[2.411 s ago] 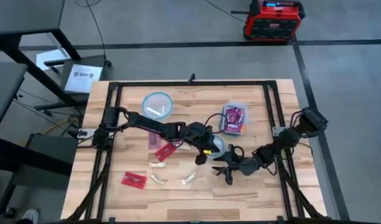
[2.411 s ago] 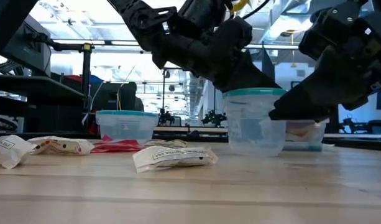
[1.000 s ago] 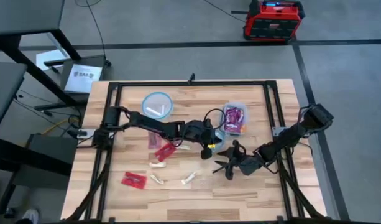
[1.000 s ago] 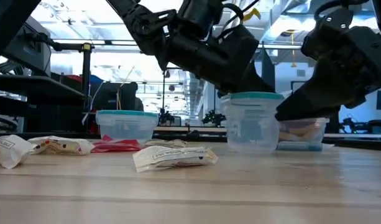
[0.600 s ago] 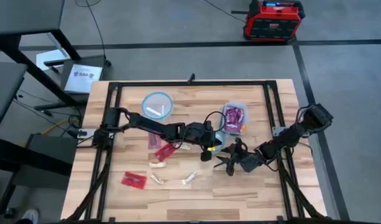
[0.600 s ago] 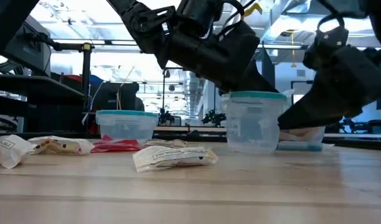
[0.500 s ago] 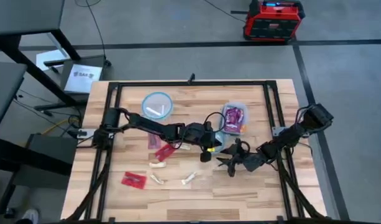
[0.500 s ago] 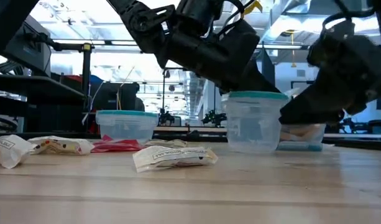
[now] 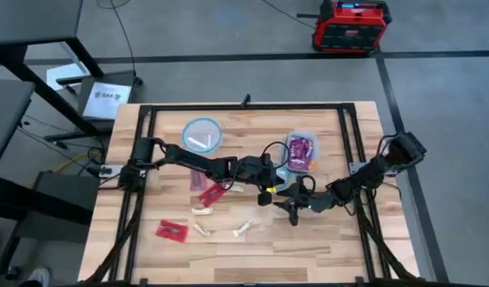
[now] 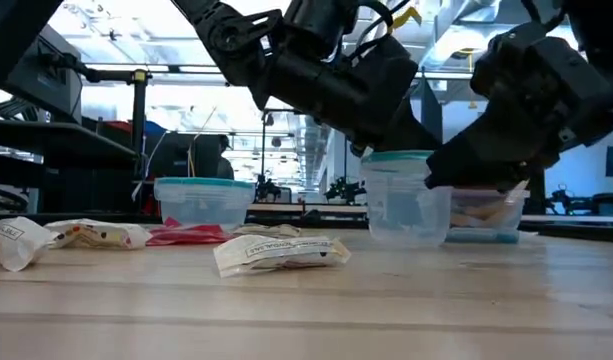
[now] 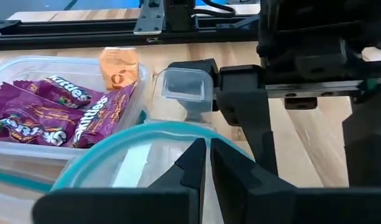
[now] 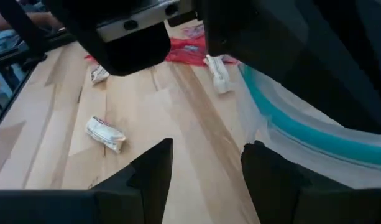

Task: Sort candy
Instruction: Open the center transparent bin

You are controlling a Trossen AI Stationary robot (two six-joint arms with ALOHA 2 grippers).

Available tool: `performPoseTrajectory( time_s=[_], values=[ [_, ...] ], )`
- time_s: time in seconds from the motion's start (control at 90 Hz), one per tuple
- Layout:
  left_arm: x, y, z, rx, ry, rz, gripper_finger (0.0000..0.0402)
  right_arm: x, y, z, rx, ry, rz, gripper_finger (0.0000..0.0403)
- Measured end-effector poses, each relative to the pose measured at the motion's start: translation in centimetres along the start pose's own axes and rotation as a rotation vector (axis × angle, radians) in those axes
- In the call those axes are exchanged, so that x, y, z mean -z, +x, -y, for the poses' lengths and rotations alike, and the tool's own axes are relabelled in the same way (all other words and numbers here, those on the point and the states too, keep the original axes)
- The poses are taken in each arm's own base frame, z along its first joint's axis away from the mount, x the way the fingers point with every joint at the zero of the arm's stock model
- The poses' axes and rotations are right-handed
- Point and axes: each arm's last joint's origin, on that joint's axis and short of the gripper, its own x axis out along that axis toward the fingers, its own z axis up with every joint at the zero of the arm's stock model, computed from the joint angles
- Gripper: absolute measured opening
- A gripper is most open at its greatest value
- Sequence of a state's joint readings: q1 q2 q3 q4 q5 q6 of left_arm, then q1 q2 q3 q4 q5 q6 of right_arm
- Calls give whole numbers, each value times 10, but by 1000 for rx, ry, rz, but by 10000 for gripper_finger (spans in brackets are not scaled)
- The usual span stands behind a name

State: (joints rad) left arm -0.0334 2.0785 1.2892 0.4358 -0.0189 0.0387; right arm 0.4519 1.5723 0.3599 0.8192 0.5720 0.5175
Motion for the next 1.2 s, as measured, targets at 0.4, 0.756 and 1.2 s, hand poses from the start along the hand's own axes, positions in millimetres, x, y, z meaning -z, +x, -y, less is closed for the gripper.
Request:
performPoseTrajectory(
  time_s=[0.4,0.756,1.2],
  values=[
    [2,0,2,19,3,-17,13,-17,-1,-12,-151,-29,121,164],
    [0,1,2,9,2,-14,13,11,-15,-26,-213,49,-95,134],
    [-54,-28,10,25,123,36,13,17,-16,-22,-141,30,-125,132]
  ],
)
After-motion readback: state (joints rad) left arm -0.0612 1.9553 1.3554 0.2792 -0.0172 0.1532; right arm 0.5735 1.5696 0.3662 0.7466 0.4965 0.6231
